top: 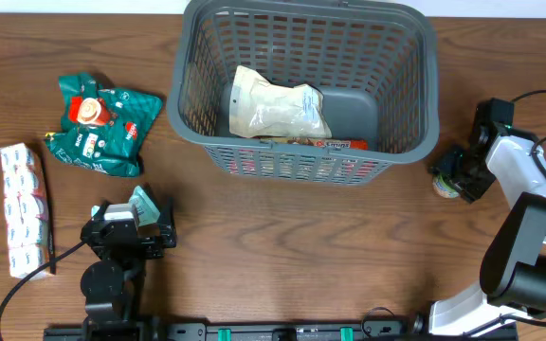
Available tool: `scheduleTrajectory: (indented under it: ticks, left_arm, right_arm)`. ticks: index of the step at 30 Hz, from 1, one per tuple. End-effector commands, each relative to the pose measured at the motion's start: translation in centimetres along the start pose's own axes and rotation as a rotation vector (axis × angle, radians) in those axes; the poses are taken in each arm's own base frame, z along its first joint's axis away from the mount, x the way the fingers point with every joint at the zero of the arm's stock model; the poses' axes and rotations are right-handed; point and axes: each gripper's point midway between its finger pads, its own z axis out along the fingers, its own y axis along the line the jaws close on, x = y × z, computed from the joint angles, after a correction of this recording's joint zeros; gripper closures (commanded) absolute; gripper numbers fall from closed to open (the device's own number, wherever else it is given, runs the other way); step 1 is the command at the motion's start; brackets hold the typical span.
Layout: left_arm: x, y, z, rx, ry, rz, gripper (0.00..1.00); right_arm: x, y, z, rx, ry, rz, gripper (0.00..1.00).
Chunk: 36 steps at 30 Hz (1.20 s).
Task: Pack container
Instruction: 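Close the right gripper on the green-lidded jar and lift it, then carry the jar with the right gripper over the basket's right side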
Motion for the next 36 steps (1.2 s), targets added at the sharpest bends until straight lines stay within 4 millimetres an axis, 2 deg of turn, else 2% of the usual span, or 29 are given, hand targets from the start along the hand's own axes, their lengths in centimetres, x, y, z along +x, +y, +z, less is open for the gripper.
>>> scheduleTrajectory:
  ticks: [1,8,12,14,18,26,30,31,32,36]
  left_arm:
    - [1.1,-0.1,0.3,0.006,0.025,0.009,0.01]
    - [1.1,-0.1,0.3,0.006,0.025,0.009,0.01]
    - [1.1,-0.1,0.3,0.006,0.025,0.009,0.01]
    - [1.1,-0.1,0.3,0.006,0.025,0.009,0.01]
    - [1.1,-0.1,0.3,0.006,0.025,0.009,0.01]
    - [1.1,-0.1,0.3,0.006,0.025,0.009,0.01]
    - [1.1,-0.1,0.3,0.006,0.025,0.009,0.01]
    - [1.1,-0.1,0.3,0.006,0.025,0.009,0.01]
    - [1.1,-0.1,0.3,0.006,0.025,0.009,0.01]
    - [1.1,-0.1,0.3,0.006,0.025,0.009,0.01]
  right_arm:
    - [0.4,-0.6,0.7,0.024,0.02,-0.027,0.99]
    - [-0.1,-0.4,-0.3,0.009,-0.01,-0.033,0.99]
    - [-1.0,0.0,-2.2,-0.019,-0.067,-0.03,0.98]
    - [-1.8,0.3,-3.9,-0.042,-0.112,-0.034,0.98]
    - [-3.2,0.4,-7.7,-0.057,-0.204,-0.061,0.98]
    - [-5.4,0.6,-16.8,-0.085,-0.349,-0.095,0.98]
    - [-6.1,0.8,-22.0,-0.135,-0.451,-0.093,0.98]
    - [-6.3,1.0,-24.0,-0.16,-0.492,-0.102,0.99]
    - [-6.3,1.1,-24.8,-0.174,-0.51,-0.111,0.99]
    - [-5.9,2.7,-30.5,-0.27,-0.631,-0.214,0.99]
